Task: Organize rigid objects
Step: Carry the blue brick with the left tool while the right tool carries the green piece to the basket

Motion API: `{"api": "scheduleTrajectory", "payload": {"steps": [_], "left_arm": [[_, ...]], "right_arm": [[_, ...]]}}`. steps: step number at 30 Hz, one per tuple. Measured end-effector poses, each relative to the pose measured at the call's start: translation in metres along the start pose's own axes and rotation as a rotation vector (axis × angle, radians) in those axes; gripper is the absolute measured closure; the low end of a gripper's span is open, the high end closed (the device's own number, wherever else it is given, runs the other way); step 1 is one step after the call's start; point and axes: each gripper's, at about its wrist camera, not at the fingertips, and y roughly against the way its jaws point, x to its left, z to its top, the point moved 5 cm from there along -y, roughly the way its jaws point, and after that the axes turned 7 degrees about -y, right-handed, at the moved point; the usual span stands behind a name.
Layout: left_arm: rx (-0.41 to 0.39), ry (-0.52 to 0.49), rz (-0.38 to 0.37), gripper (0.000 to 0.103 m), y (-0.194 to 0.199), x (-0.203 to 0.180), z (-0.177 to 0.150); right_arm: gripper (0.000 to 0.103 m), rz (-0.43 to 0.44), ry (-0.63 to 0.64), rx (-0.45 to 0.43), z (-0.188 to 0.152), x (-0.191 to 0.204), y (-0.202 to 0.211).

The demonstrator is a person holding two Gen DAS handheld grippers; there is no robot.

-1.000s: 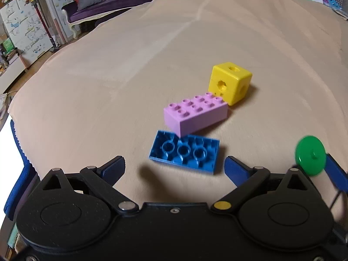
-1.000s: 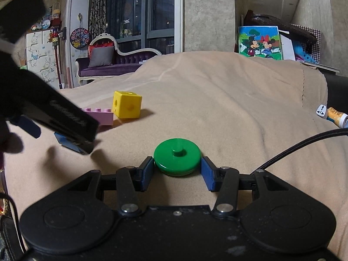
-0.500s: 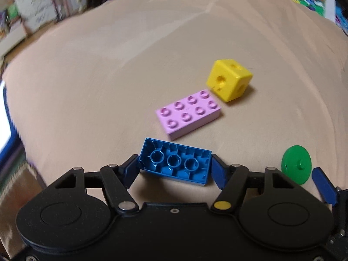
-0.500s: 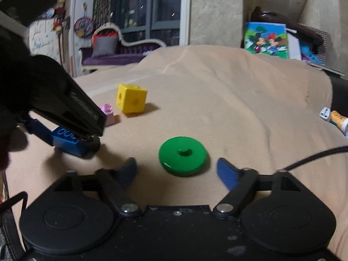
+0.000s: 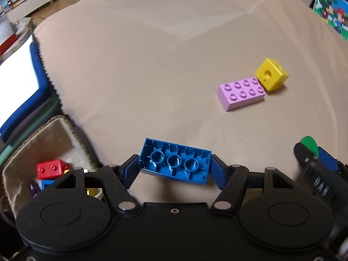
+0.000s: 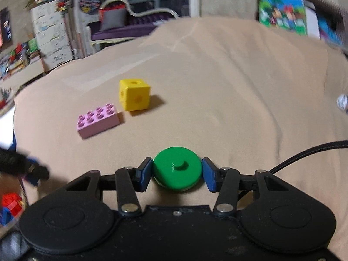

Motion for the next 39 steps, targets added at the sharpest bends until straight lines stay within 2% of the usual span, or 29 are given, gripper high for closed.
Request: {"api": "scheduleTrajectory", "payload": {"steps": [4, 9, 13, 17, 21, 25, 30, 32, 35, 39], "left_arm": [[-0.028, 0.028, 0.031, 0.04, 0.023, 0.021, -0.003], [-0.061, 0.113, 0.057, 0.039, 0.039, 0.069, -0.002], [-0.076, 0.186, 0.11, 0.04, 0.054, 0.113, -0.014], [-0.064, 0.281, 0.14, 0.04, 0.06, 0.159, -0.028], [-0.047, 0.371, 0.207, 0.04, 0.068, 0.204, -0.042], [-0.034, 0.449, 0.216, 0.04, 0.07, 0.233, -0.054], [-0.017, 0.505, 0.233, 0.04, 0.059, 0.253, -0.069], [0.023, 0.523, 0.252, 0.04, 0.05, 0.259, -0.077], [0.042, 0.564, 0.213, 0.04, 0.048, 0.265, -0.082], [0.04, 0.562, 0.226, 0.04, 0.048, 0.264, -0.084]], "right_arm": [[0.055, 0.007, -0.112, 0.053, 0.016, -0.009, 0.007], [0.055, 0.045, -0.11, 0.066, 0.029, 0.013, 0.028], [0.055, 0.148, -0.087, 0.106, 0.03, 0.054, 0.041], [0.055, 0.245, -0.017, 0.15, 0.021, 0.113, 0.055], [0.055, 0.352, 0.036, 0.217, 0.011, 0.173, 0.066], [0.055, 0.443, 0.08, 0.295, -0.005, 0.23, 0.074], [0.055, 0.459, 0.156, 0.335, -0.027, 0.29, 0.074], [0.055, 0.461, 0.165, 0.363, -0.038, 0.305, 0.069], [0.055, 0.429, 0.2, 0.368, -0.055, 0.321, 0.066], [0.055, 0.395, 0.23, 0.385, -0.075, 0.323, 0.06]]}}
